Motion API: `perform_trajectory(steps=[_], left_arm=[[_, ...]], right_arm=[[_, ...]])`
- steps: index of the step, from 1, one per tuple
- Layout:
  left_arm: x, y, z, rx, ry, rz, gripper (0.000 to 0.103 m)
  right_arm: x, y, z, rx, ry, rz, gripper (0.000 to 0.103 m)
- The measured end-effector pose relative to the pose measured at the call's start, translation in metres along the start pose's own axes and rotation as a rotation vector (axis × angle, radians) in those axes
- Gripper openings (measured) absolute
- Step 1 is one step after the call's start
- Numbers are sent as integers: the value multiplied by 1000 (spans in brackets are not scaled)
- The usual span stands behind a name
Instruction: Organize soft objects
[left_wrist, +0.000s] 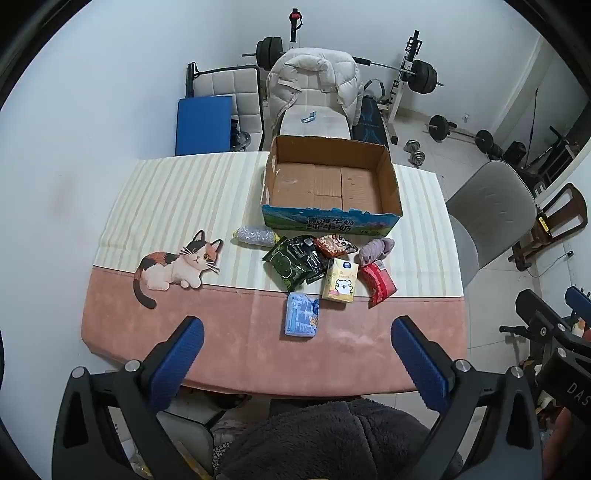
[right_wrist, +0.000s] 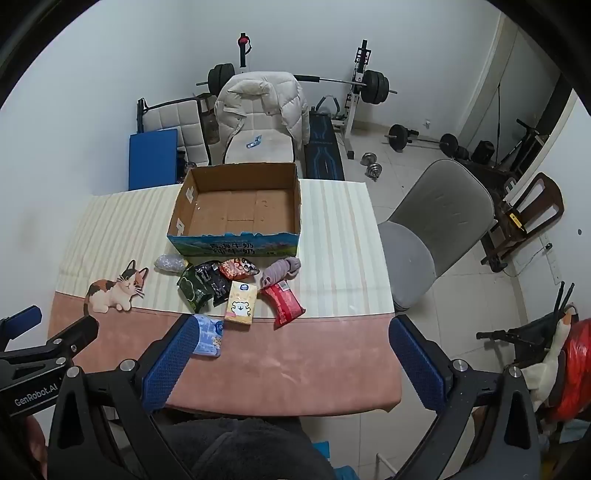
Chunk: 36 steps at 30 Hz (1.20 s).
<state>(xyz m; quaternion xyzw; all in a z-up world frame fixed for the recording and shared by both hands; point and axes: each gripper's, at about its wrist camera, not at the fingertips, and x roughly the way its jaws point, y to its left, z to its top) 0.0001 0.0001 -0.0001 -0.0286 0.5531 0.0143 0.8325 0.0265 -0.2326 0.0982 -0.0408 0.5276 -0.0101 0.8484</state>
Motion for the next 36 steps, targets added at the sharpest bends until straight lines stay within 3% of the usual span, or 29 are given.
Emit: perform_trajectory(steps=[36], left_arm=[[-16, -13, -1, 17, -42, -8, 103]], right_arm=[[-12, 1, -9, -12, -31, -17, 103]])
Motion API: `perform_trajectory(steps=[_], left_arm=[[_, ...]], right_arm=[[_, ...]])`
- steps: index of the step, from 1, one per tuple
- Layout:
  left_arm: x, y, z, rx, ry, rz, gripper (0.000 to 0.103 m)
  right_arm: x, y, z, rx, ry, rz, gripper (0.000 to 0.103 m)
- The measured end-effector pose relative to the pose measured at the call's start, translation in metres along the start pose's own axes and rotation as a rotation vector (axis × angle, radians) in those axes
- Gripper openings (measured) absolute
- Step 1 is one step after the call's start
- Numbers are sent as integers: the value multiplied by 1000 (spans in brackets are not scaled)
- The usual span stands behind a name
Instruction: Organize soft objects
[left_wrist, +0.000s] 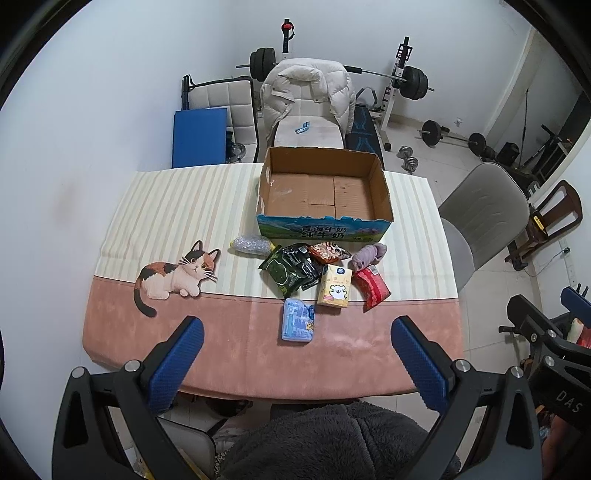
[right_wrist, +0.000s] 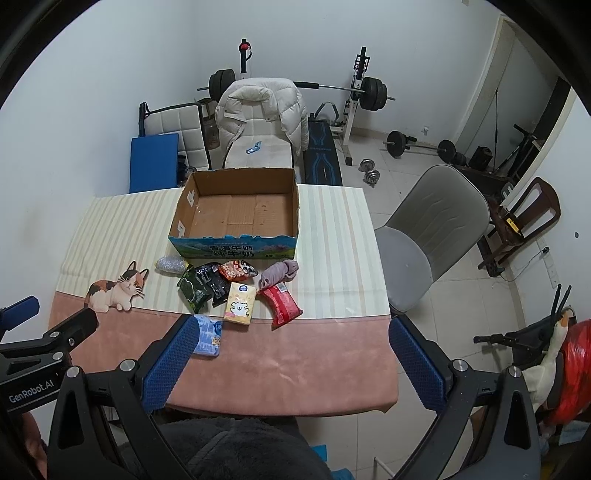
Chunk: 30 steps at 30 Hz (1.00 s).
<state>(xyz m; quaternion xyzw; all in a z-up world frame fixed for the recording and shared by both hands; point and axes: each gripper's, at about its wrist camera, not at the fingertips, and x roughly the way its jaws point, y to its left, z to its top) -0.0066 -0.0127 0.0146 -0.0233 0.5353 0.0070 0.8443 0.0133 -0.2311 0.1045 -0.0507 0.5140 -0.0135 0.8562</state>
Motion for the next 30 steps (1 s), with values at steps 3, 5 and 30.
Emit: perform_trajectory(steps=[3, 5, 30], left_arm=[[0, -1, 0, -1, 1, -1, 103], [0, 0, 0, 0, 1, 0, 103], [-6, -4, -12, 1, -9, -1, 103]], right_arm=[[0, 0, 0, 2, -1, 0, 103], [-1, 0, 0, 0, -1, 1, 103], [-17, -5, -7, 5, -12, 3, 103]])
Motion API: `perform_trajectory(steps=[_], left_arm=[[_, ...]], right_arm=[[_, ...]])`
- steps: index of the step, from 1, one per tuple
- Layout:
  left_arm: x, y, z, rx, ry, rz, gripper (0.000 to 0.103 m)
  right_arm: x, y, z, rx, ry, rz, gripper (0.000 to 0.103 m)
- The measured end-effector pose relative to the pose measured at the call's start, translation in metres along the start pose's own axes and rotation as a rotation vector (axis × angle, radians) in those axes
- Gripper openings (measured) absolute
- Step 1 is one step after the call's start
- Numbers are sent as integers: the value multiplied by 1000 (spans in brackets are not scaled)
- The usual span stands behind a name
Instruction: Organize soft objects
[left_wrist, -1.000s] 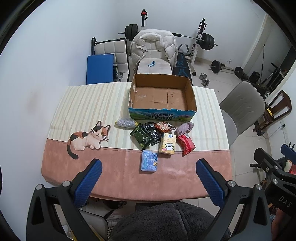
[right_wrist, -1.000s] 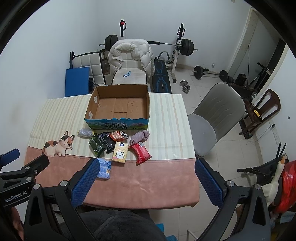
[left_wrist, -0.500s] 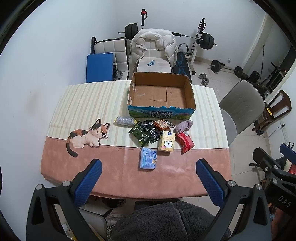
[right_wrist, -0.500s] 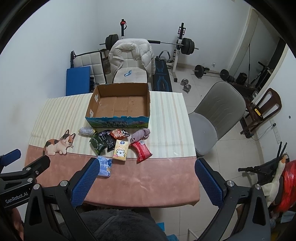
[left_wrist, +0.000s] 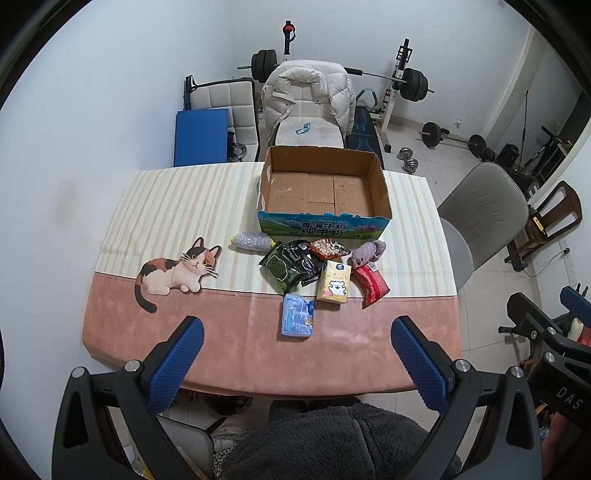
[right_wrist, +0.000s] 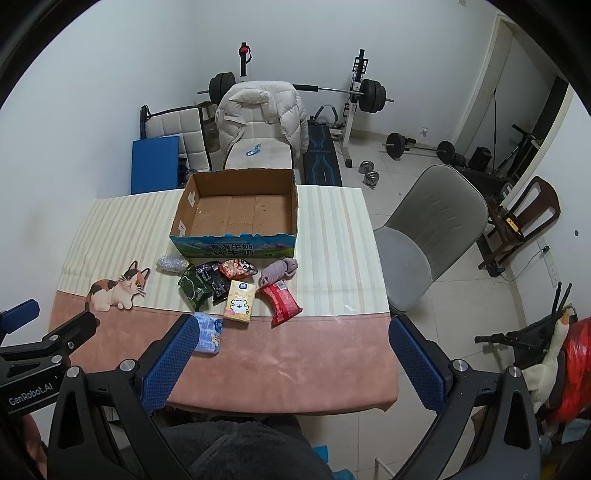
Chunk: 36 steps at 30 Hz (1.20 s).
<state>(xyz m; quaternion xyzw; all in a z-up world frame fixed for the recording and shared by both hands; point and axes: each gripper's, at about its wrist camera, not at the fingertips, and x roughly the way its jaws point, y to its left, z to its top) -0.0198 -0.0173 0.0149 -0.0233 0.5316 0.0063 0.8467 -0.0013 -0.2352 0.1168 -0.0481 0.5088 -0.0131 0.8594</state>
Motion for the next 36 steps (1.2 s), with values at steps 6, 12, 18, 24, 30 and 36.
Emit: perform_trajectory(steps=[6, 12, 18, 24, 30, 36], left_arm=[[-1, 0, 0, 0, -3, 1, 103], [-6, 2, 0, -2, -12, -2, 103], [-7, 1, 0, 0, -13, -2, 103], [-7, 1, 0, 0, -14, -2, 103], [-7, 2, -1, -1, -13, -3, 103], [3, 3, 5, -14, -17, 13, 103]], right_arm=[[-1, 0, -2, 3, -5, -3, 103], [-4, 1, -5, 9, 5, -2, 103], [-7, 0, -7, 11, 2, -3, 103], [-6, -1, -10, 16, 1, 0, 103], [-6, 0, -12, 17, 1, 1, 103], [13, -2, -14, 51, 13, 26, 103]])
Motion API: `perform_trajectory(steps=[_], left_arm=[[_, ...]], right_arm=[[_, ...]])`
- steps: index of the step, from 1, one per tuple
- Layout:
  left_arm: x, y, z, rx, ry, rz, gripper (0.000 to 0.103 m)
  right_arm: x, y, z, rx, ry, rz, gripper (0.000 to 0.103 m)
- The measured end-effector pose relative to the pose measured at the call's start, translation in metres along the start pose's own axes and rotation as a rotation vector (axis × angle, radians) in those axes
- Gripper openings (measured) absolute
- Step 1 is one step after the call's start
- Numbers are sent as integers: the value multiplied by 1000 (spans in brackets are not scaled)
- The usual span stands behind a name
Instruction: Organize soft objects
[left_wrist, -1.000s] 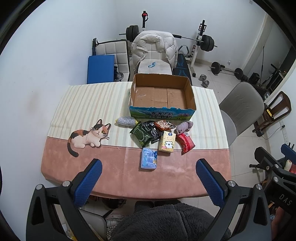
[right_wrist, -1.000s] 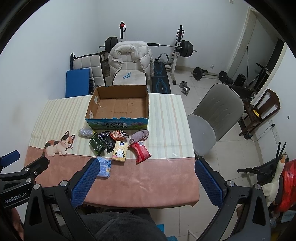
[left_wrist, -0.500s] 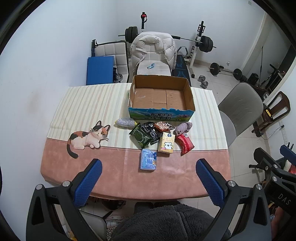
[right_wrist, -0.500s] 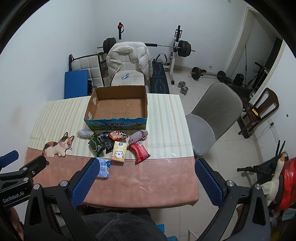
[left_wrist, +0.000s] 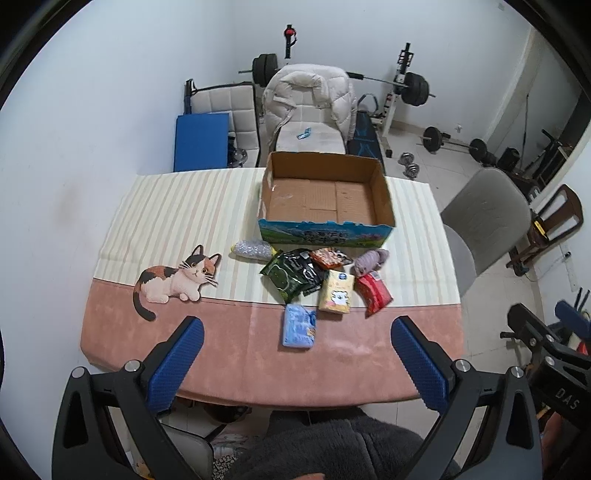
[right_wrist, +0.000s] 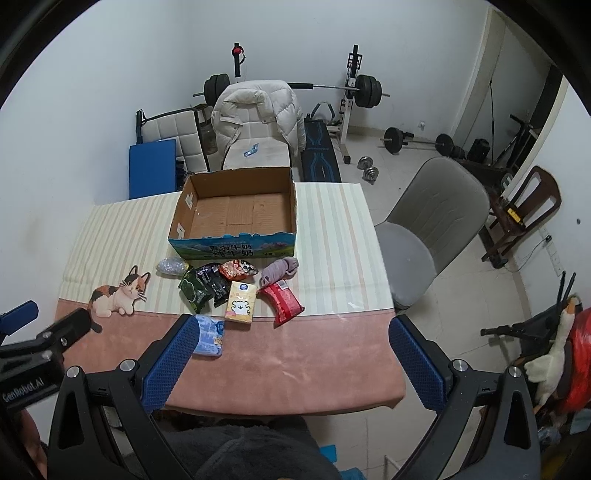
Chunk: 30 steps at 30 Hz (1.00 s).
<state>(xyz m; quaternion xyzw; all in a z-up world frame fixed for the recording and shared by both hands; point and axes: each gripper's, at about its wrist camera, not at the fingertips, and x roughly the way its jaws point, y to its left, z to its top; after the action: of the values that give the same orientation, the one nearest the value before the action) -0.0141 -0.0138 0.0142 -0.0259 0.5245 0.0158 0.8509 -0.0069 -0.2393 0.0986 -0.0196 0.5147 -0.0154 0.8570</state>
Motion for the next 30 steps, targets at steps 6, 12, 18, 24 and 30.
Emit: perform_trajectory(steps=[6, 12, 18, 24, 30], left_arm=[[88, 12, 19, -26, 125, 59, 103], [218, 8, -2, 13, 342, 54, 103], [343, -1, -39, 4, 554, 1, 98], [407, 7, -60, -73, 669, -26, 60], [412, 17, -67, -113, 656, -84, 40]], right_arm=[[86, -9, 3, 40, 92, 34, 103], [219, -1, -6, 60, 320, 148, 103], [325, 10, -21, 80, 449, 194, 102], [408, 42, -25, 99, 566, 238, 99], [469, 85, -30, 94, 656, 232, 92]])
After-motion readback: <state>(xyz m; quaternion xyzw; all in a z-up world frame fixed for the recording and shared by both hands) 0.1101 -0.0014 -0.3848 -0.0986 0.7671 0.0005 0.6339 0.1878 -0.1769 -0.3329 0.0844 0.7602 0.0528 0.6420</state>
